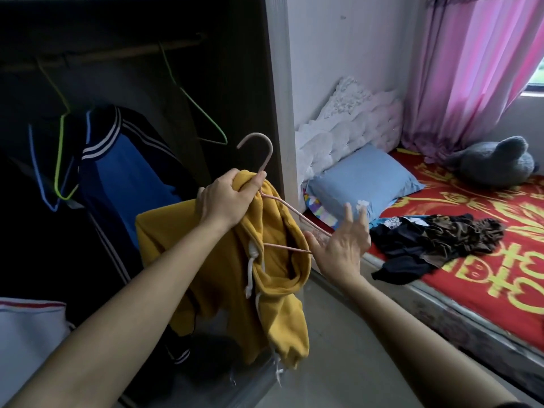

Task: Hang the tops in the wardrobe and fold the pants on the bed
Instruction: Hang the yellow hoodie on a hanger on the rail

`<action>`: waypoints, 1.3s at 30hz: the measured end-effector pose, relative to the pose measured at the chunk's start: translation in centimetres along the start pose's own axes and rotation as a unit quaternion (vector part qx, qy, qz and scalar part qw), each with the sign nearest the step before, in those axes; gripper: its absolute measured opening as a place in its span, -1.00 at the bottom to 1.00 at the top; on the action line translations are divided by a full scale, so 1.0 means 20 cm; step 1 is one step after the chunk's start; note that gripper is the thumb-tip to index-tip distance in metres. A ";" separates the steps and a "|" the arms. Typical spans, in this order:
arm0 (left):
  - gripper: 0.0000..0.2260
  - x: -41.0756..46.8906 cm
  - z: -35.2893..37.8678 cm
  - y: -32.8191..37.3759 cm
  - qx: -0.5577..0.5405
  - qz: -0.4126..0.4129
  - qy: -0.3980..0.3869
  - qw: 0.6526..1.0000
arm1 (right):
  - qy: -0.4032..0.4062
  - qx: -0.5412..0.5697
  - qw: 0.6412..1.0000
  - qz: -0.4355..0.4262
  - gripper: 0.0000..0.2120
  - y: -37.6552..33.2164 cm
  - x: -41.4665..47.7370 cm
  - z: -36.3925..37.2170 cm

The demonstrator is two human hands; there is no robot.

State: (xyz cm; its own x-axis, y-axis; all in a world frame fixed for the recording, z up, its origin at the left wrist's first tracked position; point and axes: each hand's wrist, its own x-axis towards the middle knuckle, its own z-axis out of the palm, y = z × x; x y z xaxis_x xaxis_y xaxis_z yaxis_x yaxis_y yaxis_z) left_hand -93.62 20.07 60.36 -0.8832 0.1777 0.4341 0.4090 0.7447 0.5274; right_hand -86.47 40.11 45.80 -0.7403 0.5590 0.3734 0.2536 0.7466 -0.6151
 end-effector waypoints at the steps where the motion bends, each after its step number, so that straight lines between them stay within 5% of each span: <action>1: -0.51 -0.01 0.01 0.00 0.003 -0.006 0.017 1.000 | 0.014 0.032 0.998 0.056 0.07 -0.01 -0.03 0.01; 4: -0.55 -0.02 0.01 0.02 0.010 -0.023 0.065 0.998 | 0.031 0.162 0.969 0.184 0.22 -0.06 -0.10 0.06; 6: -0.58 -0.03 0.00 0.02 0.001 -0.032 0.081 0.996 | -0.021 0.256 0.919 0.298 0.26 -0.09 -0.13 0.11; 10: -0.58 -0.03 -0.02 0.04 -0.037 -0.048 0.079 0.995 | -0.255 0.376 0.817 0.356 0.20 -0.12 -0.18 0.20; 12: -0.60 -0.04 -0.03 0.06 -0.062 -0.051 0.069 0.994 | -0.366 0.372 0.778 0.349 -0.03 -0.13 -0.19 0.20; 15: -0.56 -0.04 -0.07 0.06 -0.066 -0.046 0.052 0.995 | -0.395 0.309 0.806 0.314 -0.54 -0.10 -0.17 0.24; 19: -0.63 -0.02 -0.18 -0.08 -0.045 -0.049 0.028 0.997 | -0.277 0.348 0.837 0.318 -0.84 0.00 -0.01 0.14; 24: -0.57 -0.01 -0.21 -0.26 -0.076 -0.092 -0.011 0.993 | -0.236 0.325 0.869 0.288 -0.73 0.04 0.18 -0.04; 28: -0.67 0.00 -0.23 -0.32 -0.084 -0.105 -0.022 0.991 | -0.209 0.308 0.895 0.246 -0.86 0.01 0.25 -0.11; 39: -0.73 -0.04 -0.15 -0.33 -0.028 -0.073 0.040 0.996 | -0.147 0.166 0.971 0.091 -0.82 -0.06 0.32 -0.22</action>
State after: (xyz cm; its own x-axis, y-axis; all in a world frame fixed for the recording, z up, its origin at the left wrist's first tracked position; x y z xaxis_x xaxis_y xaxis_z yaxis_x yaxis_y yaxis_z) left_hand -94.97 13.16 58.73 -0.9140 0.0153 0.4054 0.2910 0.7209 0.6290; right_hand -88.74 44.40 52.00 -0.8601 0.5072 0.0535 0.2177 0.4601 -0.8608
